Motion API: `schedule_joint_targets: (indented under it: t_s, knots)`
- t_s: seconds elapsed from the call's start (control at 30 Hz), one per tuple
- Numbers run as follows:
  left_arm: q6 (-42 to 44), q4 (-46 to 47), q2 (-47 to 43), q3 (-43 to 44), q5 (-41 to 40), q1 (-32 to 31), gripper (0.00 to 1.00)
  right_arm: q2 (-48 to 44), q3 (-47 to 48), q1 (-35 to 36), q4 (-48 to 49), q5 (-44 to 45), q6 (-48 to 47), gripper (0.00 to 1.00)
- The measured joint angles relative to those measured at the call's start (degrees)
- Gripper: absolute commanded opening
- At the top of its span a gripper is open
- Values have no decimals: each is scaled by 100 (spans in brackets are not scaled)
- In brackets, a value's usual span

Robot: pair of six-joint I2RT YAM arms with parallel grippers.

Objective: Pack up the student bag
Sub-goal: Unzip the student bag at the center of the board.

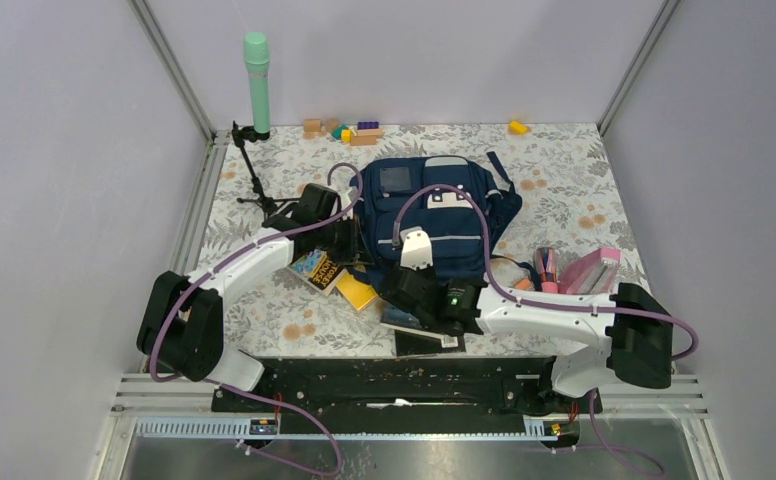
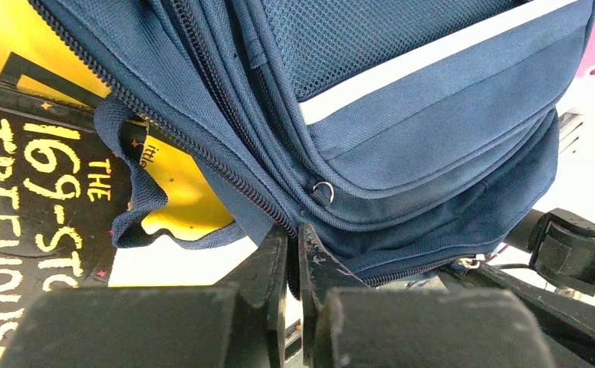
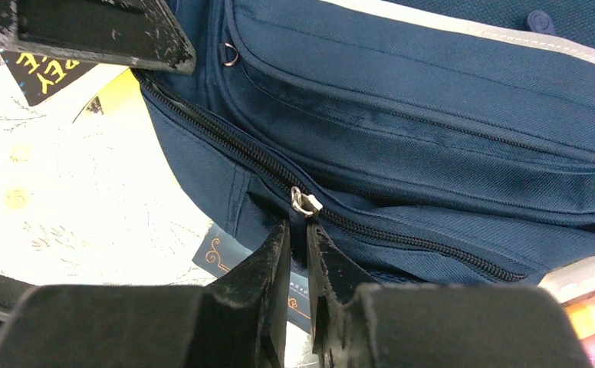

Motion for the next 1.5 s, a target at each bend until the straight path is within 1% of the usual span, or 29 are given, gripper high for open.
schedule_joint_targets:
  t_s: [0.23,0.37,0.43,0.53,0.6,0.87,1.07,1.5]
  knots:
    - [264,-496,2,400,-197,-2,0,-317,-374,-127,466,-382,-144,0]
    - [361,-841,50,859,-317,26,0,-522,-442,-181,667,-437,-168,0]
    - [415,-1082,136,1222,-413,31,0,-634,-490,-223,761,-442,-170,0]
    - [501,-1259,308,1670,-466,63,0,-798,-584,-315,892,-479,-170,0]
    - [531,-1279,382,1788,-472,125,0,-844,-640,-374,962,-494,-166,0]
    - [833,-1491,518,1799,-409,446,0,-979,-907,-533,1185,-682,-118,0]
    - [1049,-1528,518,1799,-446,459,0,-1029,-946,-562,1202,-734,-101,0]
    - [1281,-1663,485,1799,-807,461,0,-1346,-1298,-680,1259,-739,50,0]
